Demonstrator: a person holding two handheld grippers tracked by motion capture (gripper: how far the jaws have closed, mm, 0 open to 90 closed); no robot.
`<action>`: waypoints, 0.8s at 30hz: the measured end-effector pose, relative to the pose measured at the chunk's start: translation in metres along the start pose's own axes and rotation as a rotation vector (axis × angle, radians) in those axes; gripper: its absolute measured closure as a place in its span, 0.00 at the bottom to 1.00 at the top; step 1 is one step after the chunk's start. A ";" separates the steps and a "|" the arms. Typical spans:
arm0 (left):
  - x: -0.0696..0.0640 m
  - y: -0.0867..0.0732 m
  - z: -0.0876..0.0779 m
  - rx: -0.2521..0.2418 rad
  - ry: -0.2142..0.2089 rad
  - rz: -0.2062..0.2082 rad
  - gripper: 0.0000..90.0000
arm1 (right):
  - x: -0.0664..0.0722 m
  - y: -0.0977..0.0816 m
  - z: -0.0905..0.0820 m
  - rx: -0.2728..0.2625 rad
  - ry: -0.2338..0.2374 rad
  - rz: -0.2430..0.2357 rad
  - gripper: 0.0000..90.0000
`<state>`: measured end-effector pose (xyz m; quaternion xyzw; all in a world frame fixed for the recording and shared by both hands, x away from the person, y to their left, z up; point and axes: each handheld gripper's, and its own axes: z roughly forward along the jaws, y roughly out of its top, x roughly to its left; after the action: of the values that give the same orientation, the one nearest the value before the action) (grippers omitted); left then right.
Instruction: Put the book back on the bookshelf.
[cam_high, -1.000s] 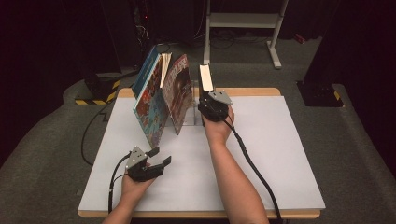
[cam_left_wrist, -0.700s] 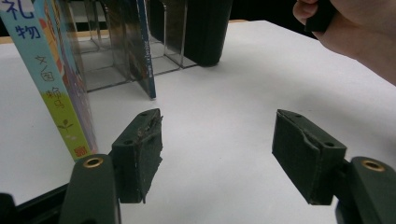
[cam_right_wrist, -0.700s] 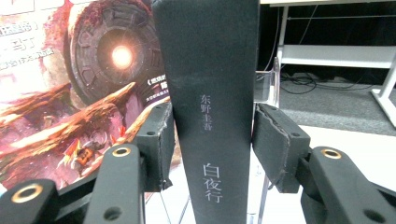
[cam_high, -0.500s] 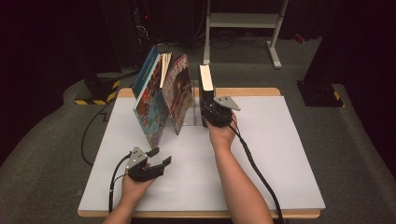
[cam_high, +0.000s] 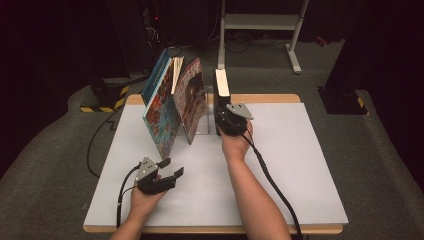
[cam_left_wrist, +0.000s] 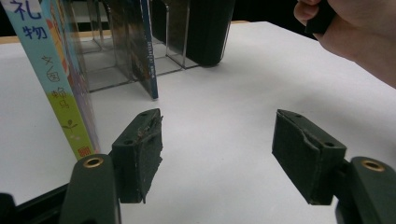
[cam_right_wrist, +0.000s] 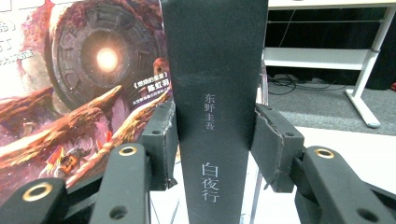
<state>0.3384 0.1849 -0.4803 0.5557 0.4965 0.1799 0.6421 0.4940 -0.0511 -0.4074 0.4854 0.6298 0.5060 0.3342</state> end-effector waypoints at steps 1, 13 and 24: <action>0.000 0.000 0.000 0.000 0.000 0.000 0.37 | 0.000 0.000 0.000 0.000 -0.002 0.002 0.58; 0.001 0.001 -0.001 0.003 0.001 0.008 0.37 | 0.001 0.000 0.002 -0.005 -0.003 0.005 0.57; 0.001 0.000 -0.001 0.004 0.003 0.014 0.37 | 0.001 0.000 0.003 0.002 0.022 0.019 0.54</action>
<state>0.3383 0.1859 -0.4803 0.5601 0.4939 0.1841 0.6391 0.4964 -0.0497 -0.4083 0.4863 0.6293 0.5137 0.3219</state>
